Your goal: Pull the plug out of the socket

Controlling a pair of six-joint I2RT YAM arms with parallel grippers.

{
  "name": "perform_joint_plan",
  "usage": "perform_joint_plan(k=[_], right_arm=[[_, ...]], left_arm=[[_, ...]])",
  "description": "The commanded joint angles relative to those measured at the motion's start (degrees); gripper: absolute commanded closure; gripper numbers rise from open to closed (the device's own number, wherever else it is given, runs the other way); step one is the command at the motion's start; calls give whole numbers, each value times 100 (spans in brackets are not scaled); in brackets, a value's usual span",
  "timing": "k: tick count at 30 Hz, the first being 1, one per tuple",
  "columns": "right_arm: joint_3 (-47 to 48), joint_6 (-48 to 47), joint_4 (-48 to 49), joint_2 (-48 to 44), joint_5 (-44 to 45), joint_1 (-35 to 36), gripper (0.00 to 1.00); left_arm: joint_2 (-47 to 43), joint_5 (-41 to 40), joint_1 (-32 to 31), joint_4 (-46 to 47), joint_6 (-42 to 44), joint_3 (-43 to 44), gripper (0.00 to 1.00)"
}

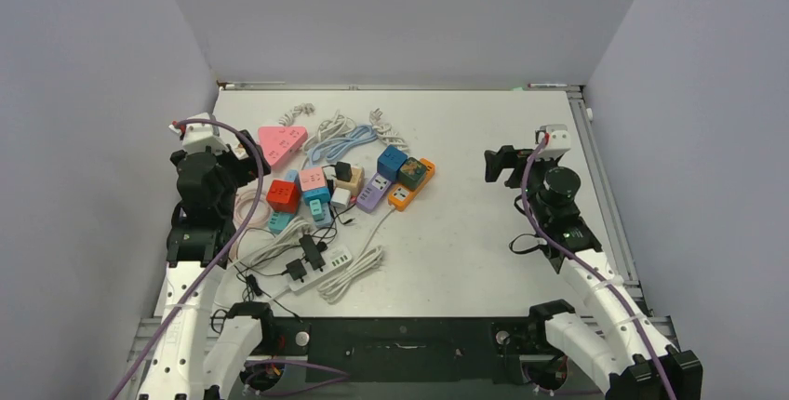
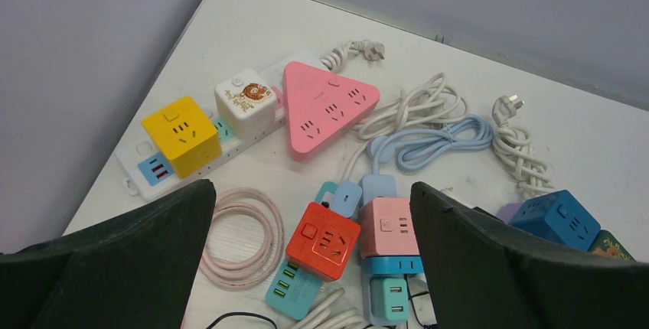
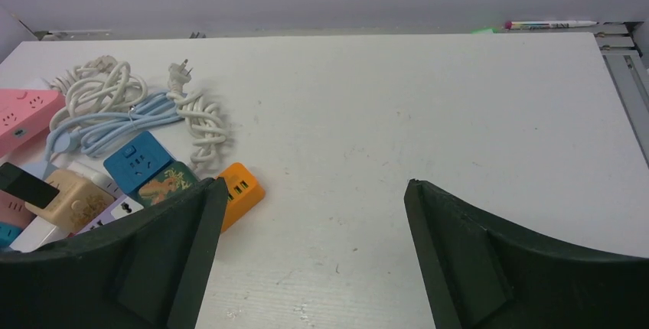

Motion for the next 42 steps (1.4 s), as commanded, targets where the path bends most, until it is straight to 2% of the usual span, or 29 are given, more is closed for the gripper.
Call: perform_joint_plan(k=[1, 8, 12, 17, 20, 23, 28, 31, 34, 38, 42], right_arm=[[96, 34, 181, -226, 263, -23, 10], [105, 175, 85, -351, 401, -23, 10], [57, 558, 31, -472, 323, -10, 10], [282, 1276, -734, -329, 388, 212, 10], [434, 1656, -1503, -130, 873, 478, 10], [419, 1974, -1863, 65, 1220, 798, 10], [320, 2336, -1801, 348, 1652, 1395, 10], [318, 2388, -1636, 468, 1683, 1480, 10], [367, 2295, -1576, 536, 1753, 1476, 10], [373, 2159, -1498, 540, 1875, 1471, 10], [280, 2108, -1375, 510, 1880, 1463, 10]], left_arm=[[-61, -69, 18, 226, -50, 16, 4], [-189, -108, -79, 307, -60, -142, 4], [-61, 199, -368, 346, 189, -179, 4], [607, 257, -1542, 68, 381, 405, 4], [1219, 834, -2023, -36, 88, 974, 4], [1665, 1458, -2460, 392, -493, 1115, 4], [2217, 1270, -3610, 979, -1170, 618, 3], [2363, 1059, -4224, 1446, -1586, -9, 2], [2492, 651, -4810, 1489, -1868, -423, 0], [2451, 255, -5170, 1386, -2303, -833, 0], [2435, 339, -5232, 1135, -2464, -1207, 13]])
